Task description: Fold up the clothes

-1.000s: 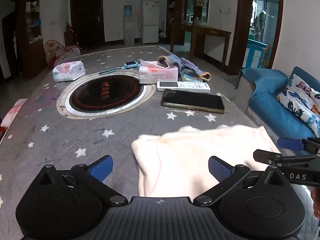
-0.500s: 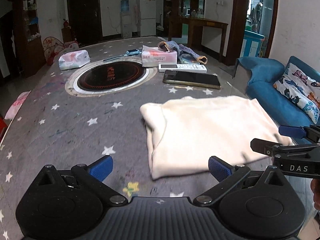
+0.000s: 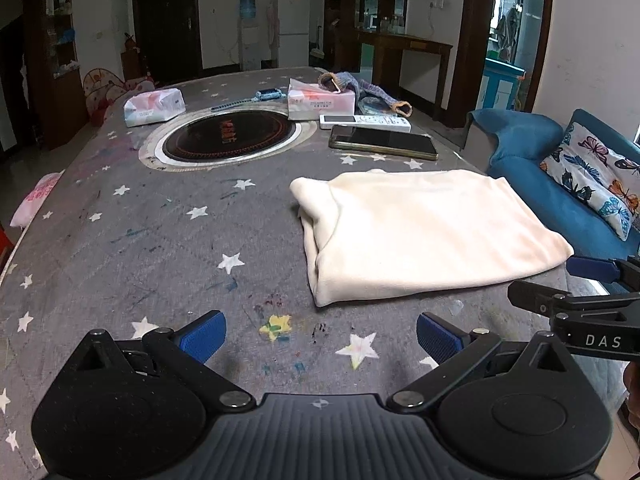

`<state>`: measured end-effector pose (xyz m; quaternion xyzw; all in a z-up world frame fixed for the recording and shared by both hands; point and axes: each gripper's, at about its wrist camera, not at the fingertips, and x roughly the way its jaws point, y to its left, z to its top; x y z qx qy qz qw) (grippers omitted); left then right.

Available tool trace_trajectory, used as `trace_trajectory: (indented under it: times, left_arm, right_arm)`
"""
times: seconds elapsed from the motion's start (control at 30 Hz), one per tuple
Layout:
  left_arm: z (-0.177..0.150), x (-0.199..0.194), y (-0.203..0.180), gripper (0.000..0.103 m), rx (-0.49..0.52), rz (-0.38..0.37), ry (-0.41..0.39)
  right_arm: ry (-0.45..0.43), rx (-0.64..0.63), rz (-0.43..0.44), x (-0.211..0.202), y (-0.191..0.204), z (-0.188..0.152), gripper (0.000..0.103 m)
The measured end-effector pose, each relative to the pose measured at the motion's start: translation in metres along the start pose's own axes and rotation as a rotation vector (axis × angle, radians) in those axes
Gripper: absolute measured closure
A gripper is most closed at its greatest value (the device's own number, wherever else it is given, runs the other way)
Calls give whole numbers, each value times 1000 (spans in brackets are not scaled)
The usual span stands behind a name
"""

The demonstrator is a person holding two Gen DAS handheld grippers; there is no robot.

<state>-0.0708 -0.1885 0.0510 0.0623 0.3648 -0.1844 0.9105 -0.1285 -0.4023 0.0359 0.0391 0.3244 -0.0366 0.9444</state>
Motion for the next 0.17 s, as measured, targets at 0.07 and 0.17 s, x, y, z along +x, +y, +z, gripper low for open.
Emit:
trace_trajectory:
  times: [0.07, 0.17]
  left_arm:
    - [-1, -2, 0, 0, 2, 0, -6]
    - [-2, -2, 0, 0, 7, 0, 0]
  right_arm:
    - [-3, 1, 1, -2, 1, -1, 12]
    - [-3, -6, 0, -4, 4, -3, 11]
